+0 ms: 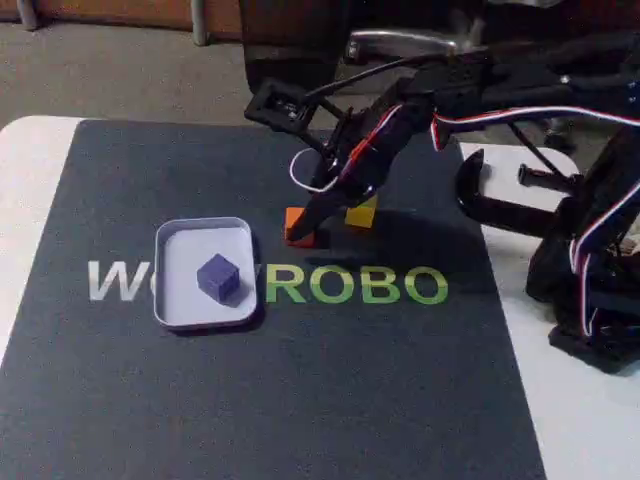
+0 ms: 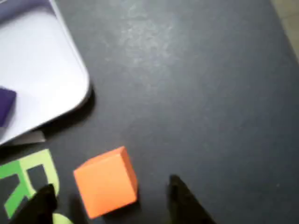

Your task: Move blocks one by one until all three blocks are in the tray.

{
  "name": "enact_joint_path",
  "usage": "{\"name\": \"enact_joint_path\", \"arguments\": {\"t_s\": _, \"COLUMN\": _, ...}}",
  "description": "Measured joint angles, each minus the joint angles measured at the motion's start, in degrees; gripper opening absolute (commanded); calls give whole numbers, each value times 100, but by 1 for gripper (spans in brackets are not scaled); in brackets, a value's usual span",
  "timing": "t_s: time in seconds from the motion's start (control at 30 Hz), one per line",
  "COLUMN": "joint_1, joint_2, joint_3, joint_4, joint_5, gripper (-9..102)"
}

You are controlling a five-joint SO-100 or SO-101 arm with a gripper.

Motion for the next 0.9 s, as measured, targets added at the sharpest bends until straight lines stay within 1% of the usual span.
{"name": "enact_joint_path", "arguments": {"t_s": 0.63, "joint_1": -88, "joint_2": -167, "joint_3": 26, "joint_4": -53, "joint_5": -237, "gripper": 23}}
{"name": "enact_joint_path", "arguments": {"t_s": 0.9, "joint_1": -176, "joint_2": -343, "joint_3": 26, "joint_4": -185, "joint_5": -272, "gripper": 20}}
